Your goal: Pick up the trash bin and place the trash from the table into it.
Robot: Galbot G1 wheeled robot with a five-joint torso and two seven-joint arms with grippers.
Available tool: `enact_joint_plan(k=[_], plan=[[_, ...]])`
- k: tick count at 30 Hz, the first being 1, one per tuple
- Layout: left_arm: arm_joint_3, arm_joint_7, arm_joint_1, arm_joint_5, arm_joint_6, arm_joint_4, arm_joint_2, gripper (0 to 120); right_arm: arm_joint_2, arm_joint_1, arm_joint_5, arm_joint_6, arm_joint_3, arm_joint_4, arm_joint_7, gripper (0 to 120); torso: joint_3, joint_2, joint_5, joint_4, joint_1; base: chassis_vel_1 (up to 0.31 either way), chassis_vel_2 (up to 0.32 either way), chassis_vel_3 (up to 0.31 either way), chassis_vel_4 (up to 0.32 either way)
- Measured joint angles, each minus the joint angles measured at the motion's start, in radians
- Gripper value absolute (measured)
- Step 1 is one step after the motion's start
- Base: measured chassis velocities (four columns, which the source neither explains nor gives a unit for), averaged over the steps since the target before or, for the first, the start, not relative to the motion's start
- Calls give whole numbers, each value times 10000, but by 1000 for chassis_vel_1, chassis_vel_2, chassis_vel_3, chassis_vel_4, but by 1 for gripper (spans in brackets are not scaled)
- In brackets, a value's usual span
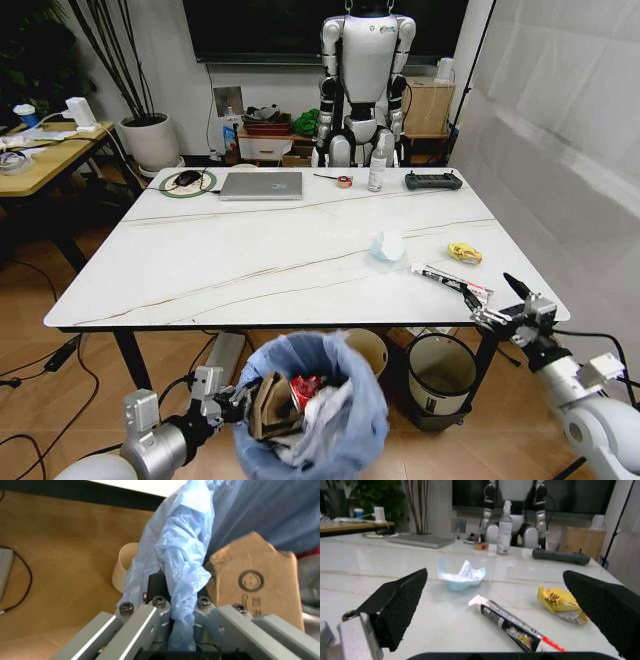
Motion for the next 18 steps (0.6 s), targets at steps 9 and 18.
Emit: enact_joint_plan(k=[9,18], plan=[[-10,7,-25,-73,-11,4,1,0,-703,723,361,-260,-584,-1168,-650,100,0,0,-2,-3,0,0,0,0,0],[-5,2,-2,-108,-11,56,-6,0,-1561,2091,718,-261,-1638,-2916,-1200,100,1,0,3,1,0,0,0,0,0]])
